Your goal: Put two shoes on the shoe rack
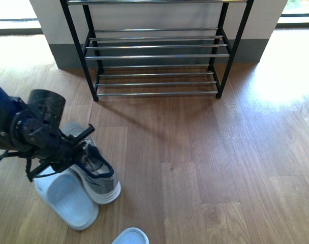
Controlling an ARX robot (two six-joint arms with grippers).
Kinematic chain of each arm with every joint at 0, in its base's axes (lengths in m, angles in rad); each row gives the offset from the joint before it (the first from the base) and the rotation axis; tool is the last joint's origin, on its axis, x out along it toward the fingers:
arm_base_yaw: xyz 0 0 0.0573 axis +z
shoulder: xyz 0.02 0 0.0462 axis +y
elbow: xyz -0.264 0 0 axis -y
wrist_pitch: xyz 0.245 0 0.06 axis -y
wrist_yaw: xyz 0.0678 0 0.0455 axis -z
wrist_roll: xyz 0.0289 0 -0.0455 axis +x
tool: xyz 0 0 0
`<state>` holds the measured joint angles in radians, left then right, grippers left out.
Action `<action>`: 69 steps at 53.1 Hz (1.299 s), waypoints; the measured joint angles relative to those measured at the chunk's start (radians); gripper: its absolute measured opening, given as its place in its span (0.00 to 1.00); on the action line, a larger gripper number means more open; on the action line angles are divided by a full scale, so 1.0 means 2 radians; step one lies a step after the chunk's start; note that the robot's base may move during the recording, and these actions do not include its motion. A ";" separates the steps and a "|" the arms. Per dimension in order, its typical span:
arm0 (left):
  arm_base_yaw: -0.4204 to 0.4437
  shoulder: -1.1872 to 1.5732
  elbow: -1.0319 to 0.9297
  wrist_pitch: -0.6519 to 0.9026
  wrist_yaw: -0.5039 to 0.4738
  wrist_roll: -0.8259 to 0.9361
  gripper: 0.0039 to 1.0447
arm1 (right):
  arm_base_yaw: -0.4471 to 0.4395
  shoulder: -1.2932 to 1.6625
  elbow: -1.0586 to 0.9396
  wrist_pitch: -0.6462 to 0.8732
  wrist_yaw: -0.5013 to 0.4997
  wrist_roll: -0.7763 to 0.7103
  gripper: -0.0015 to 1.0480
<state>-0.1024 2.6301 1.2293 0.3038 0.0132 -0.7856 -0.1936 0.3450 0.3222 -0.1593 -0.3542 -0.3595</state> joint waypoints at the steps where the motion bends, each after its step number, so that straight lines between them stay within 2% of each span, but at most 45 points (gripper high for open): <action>1: 0.000 -0.016 -0.016 0.007 -0.008 0.007 0.01 | 0.000 0.000 0.000 0.000 0.000 0.000 0.01; 11: 0.003 -0.160 -0.137 0.059 -0.040 0.063 0.01 | 0.000 0.000 0.000 0.000 0.000 0.000 0.01; 16: 0.010 -0.286 -0.226 0.097 -0.062 0.112 0.01 | 0.000 0.000 0.000 0.000 0.000 0.000 0.01; 22: 0.018 -0.462 -0.345 0.105 -0.101 0.187 0.01 | 0.000 0.000 0.000 0.000 0.000 0.000 0.01; 30: 0.029 -0.719 -0.451 0.003 -0.128 0.298 0.01 | 0.000 0.000 0.000 0.000 0.000 0.000 0.01; 33: 0.042 -0.816 -0.455 -0.056 -0.125 0.328 0.01 | 0.000 0.000 0.000 0.000 0.000 0.000 0.01; 38: 0.047 -0.911 -0.455 -0.088 -0.125 0.351 0.01 | 0.000 0.000 0.000 0.000 0.000 0.000 0.01; 69: 0.048 -0.936 -0.455 -0.093 -0.125 0.372 0.01 | 0.001 0.000 0.000 0.000 -0.005 0.000 0.01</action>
<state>-0.0063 0.7578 0.3202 0.1177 -0.2367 -0.0418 -0.1925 0.3450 0.3218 -0.1593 -0.3641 -0.3599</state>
